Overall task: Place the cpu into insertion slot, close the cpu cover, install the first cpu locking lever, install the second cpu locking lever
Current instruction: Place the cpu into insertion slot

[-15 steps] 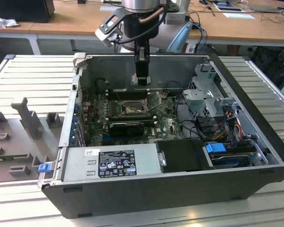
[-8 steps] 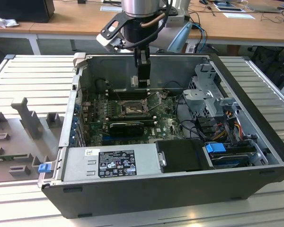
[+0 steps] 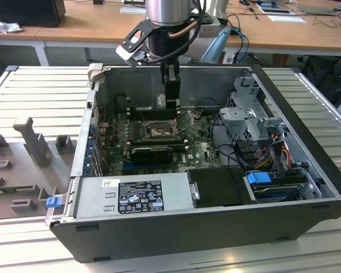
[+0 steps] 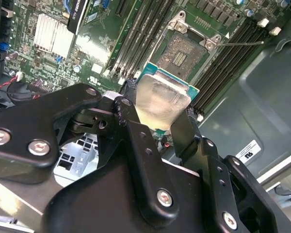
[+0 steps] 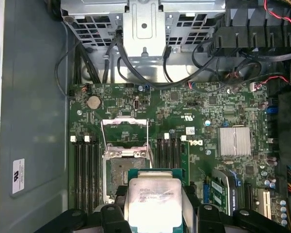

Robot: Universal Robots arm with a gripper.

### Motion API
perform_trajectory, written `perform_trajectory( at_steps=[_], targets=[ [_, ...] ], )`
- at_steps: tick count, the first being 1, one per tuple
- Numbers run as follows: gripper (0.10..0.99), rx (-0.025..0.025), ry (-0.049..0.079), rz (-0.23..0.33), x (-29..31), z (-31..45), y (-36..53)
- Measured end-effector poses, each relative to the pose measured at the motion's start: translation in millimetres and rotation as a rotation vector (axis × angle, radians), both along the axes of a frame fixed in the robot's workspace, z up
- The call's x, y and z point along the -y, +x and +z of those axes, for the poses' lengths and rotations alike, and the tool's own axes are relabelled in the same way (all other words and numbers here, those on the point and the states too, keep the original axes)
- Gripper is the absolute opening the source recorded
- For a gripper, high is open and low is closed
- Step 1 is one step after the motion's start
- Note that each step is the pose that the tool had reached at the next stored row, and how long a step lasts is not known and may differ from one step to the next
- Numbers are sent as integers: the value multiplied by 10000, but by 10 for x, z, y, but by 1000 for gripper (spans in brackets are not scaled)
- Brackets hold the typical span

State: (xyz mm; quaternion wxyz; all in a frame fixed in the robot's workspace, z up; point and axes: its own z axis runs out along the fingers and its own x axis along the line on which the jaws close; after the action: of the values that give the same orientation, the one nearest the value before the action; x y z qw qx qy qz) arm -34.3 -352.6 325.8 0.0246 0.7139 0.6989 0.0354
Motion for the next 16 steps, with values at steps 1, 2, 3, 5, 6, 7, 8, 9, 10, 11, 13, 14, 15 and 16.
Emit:
perform_trajectory(
  at_steps=[1, 2, 3, 5, 6, 7, 8, 9, 10, 11, 13, 14, 15, 16],
  targets=[
    [529, 0, 0, 0, 0, -5, 0],
    [529, 0, 1, 0, 0, -10, 0],
    [529, 0, 1, 0, 0, -13, 0],
    [529, 0, 1, 0, 0, -22, 0],
    [529, 1, 0, 0, 0, -26, 0],
    [529, 0, 0, 0, 0, -31, 0],
    [529, 0, 0, 0, 0, -35, 0],
    [529, 0, -3, -1, 0, -39, 0],
    [529, 0, -4, 0, 0, -43, 0],
    [529, 0, -7, 0, -1, -52, 0],
    [529, 0, -12, 0, -1, -71, 0],
    [529, 0, -13, -1, -1, -75, 0],
    [529, 0, -17, -1, -2, -80, 0],
    [529, 0, -22, 0, -4, -90, 0]
  ],
)
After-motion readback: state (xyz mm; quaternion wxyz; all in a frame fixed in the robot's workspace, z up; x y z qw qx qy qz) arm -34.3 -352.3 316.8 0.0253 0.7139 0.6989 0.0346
